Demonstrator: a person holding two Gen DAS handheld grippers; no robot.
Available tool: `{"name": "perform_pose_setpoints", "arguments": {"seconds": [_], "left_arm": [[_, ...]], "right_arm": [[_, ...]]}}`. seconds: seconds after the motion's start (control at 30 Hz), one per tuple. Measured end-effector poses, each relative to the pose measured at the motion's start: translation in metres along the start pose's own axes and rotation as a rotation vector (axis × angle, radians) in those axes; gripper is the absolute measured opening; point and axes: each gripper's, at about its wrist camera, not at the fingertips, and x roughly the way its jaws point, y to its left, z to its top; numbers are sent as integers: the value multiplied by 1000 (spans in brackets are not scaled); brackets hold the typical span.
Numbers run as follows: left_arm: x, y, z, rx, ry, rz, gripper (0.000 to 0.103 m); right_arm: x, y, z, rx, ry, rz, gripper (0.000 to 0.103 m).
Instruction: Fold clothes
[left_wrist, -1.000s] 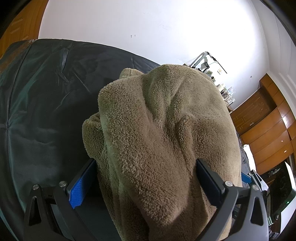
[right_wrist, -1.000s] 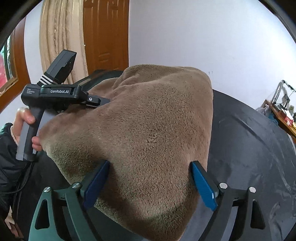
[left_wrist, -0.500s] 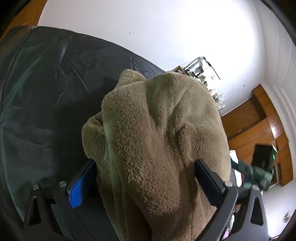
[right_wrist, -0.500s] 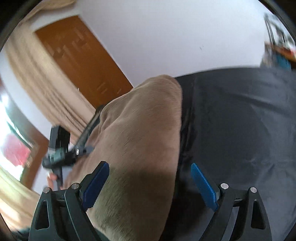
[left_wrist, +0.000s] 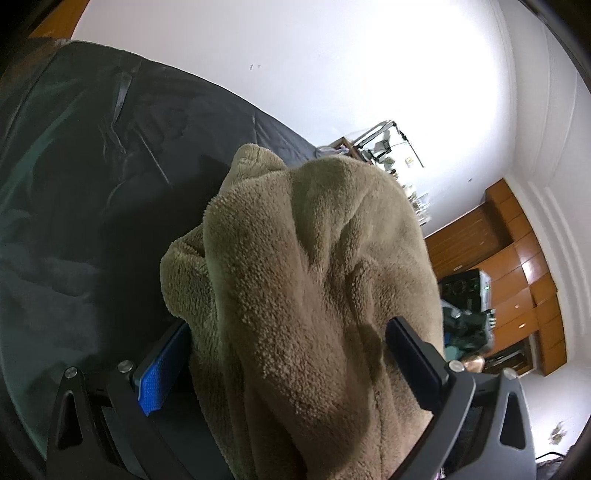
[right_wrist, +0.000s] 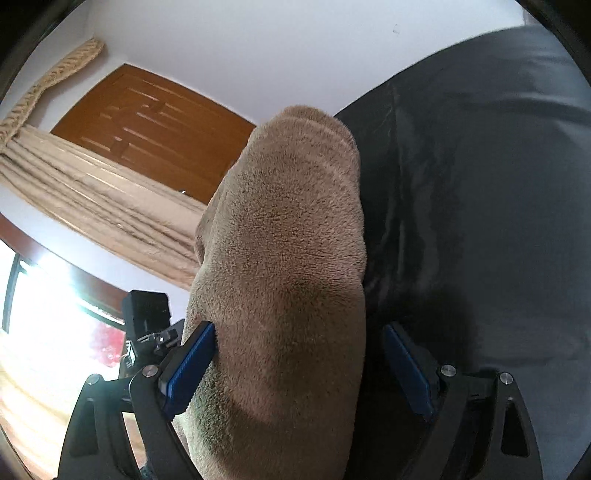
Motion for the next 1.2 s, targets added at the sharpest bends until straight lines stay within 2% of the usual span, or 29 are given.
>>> {"name": "perform_pose_setpoints", "arguments": {"seconds": [0.2, 0.23, 0.4, 0.5, 0.53, 0.6, 0.73, 0.9, 1.07, 1.2], "left_arm": [[8, -7, 1, 17, 33, -18, 102], [10, -9, 1, 22, 39, -20, 102], [13, -15, 1, 30, 43, -8, 102], [14, -14, 1, 23, 45, -3, 97], [14, -14, 0, 21, 45, -2, 95], [14, -13, 0, 16, 46, 1, 83], [14, -10, -1, 6, 45, 0, 73], [11, -21, -4, 41, 25, 0, 59], [7, -45, -9, 109, 6, -29, 56], [23, -75, -14, 126, 35, -56, 56]], "right_arm": [[15, 11, 1, -63, 42, 28, 92], [9, 17, -9, -80, 50, 24, 92], [30, 35, -17, -153, 70, -52, 92], [34, 39, -20, -165, 64, -69, 84], [34, 40, -22, -166, 56, -70, 80], [34, 41, -26, -169, 40, -71, 74], [30, 53, -36, -200, -4, -96, 63], [22, 77, -50, -256, -72, -145, 55], [-2, 99, -69, -299, -145, -168, 53], [-36, 110, -87, -324, -206, -193, 53]]}}
